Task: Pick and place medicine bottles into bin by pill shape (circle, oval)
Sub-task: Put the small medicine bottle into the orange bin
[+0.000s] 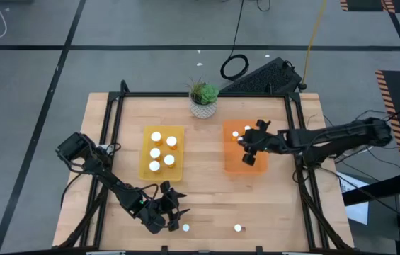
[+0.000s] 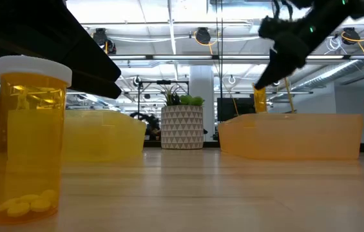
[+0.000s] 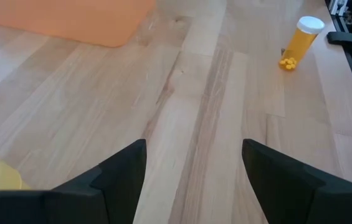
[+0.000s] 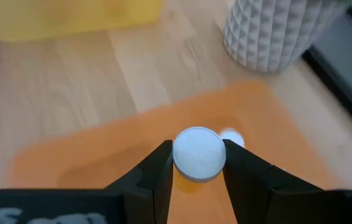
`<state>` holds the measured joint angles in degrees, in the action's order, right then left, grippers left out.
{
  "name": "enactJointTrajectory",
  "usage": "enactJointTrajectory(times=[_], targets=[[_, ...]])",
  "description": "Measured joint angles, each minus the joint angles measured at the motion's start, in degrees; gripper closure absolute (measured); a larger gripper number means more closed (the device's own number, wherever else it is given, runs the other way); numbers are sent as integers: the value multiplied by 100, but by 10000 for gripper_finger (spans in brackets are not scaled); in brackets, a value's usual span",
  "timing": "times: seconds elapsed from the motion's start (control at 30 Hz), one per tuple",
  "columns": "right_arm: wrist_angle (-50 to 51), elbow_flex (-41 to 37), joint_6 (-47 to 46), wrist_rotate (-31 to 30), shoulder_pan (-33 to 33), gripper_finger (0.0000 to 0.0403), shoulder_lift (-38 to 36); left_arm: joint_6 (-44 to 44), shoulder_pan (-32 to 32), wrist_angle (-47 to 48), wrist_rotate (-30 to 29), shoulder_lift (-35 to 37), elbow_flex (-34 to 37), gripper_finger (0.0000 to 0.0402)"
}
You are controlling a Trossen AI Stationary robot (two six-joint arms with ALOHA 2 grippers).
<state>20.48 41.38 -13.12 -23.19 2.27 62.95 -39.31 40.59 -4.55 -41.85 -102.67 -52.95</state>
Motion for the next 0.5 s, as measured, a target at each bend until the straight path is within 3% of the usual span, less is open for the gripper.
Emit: enactJointTrajectory(times=[0.2, 0.5], targets=[[-695, -964, 15, 296, -476, 284, -278, -4, -7, -1, 0, 0, 0, 133], [-968, -1556, 5, 422, -882, 284, -274, -17, -5, -3, 0, 0, 0, 133]])
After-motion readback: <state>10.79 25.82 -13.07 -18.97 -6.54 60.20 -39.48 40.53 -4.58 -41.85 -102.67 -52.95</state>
